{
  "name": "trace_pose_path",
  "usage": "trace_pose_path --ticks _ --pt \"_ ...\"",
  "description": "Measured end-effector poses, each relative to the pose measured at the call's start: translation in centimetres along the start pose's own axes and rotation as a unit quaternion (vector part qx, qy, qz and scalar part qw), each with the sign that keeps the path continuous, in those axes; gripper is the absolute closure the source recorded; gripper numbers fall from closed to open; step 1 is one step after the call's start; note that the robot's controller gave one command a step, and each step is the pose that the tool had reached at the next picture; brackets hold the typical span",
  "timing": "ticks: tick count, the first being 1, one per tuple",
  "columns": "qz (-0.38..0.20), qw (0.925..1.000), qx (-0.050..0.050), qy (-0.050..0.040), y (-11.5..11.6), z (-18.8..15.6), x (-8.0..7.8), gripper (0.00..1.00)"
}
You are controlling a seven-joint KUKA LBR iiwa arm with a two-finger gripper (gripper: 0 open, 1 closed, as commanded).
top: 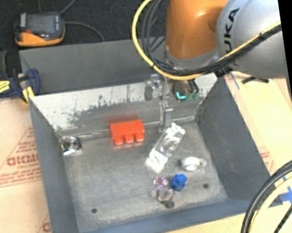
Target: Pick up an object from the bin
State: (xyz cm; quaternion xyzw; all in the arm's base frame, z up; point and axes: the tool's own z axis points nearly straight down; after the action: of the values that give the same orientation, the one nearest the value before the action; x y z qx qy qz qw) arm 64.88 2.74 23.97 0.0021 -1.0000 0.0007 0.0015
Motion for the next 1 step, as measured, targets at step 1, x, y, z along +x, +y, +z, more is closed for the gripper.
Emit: trace_pose_path --ticks 1 --pt "0.0 1.0 0.0 -0.0042 0.01 -0.55 -0.12 1.0"
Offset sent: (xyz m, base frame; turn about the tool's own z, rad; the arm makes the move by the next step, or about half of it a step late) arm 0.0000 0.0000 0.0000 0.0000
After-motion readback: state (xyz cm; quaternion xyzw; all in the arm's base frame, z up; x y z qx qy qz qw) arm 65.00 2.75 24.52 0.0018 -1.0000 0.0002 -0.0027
